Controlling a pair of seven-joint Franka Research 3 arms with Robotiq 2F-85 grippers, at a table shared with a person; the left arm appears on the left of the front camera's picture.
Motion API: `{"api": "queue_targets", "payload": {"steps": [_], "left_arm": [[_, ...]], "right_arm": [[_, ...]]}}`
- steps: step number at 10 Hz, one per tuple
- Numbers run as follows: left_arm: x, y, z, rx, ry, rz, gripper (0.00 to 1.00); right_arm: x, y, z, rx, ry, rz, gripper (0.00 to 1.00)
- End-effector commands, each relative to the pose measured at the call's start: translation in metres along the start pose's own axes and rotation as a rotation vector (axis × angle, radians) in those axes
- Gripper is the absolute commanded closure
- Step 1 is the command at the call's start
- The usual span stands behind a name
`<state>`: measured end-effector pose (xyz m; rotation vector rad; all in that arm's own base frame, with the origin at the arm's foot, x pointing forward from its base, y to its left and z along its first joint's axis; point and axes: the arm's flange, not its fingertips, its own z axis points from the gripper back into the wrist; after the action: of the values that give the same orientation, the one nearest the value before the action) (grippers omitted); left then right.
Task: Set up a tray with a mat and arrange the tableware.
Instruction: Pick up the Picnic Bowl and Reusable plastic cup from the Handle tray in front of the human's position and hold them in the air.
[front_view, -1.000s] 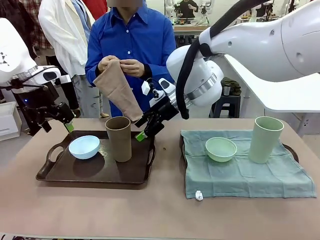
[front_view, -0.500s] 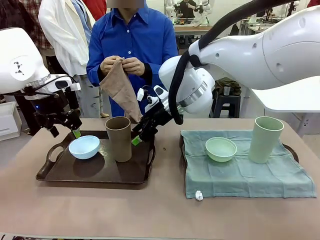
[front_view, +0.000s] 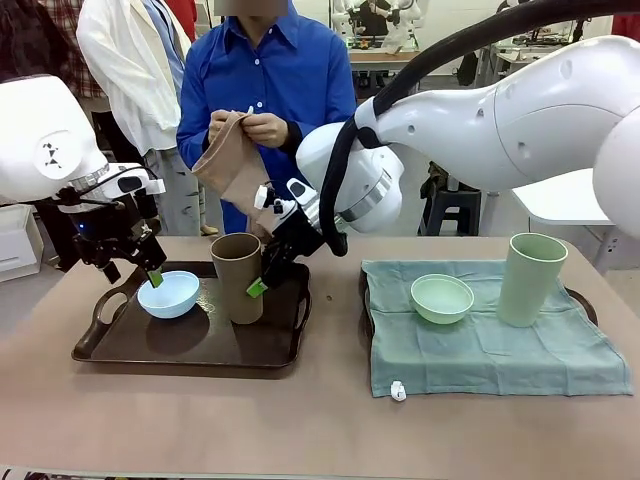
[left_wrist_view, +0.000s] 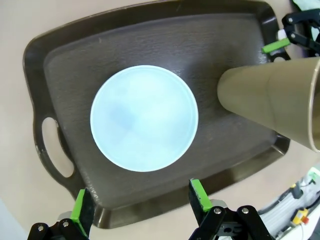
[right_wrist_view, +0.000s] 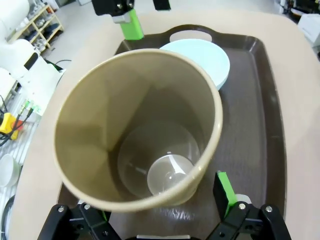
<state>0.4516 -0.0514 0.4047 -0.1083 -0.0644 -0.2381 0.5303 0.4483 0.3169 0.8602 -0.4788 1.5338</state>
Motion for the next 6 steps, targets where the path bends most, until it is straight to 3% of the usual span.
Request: {"api": "queue_targets", "payload": {"steps": [1,4,6], "left_arm": [[0.007,0.016,-0.008,0.022,-0.021,-0.004,0.0],[0.012,0.034,-0.021,-0.001,-0.027,0.016,0.0],[0.007,0.028,-0.019,0.003,-0.016,0.027,0.0]], "right_arm": [[0.008,-0.006,-0.002,0.022,0.008,-0.008,0.0],[0.013,-0.007,-0.013,0.029,0.008,0.006,0.0],[0.009,-0.002,-0.011,0.016,-0.008,0.014,0.0]]}}
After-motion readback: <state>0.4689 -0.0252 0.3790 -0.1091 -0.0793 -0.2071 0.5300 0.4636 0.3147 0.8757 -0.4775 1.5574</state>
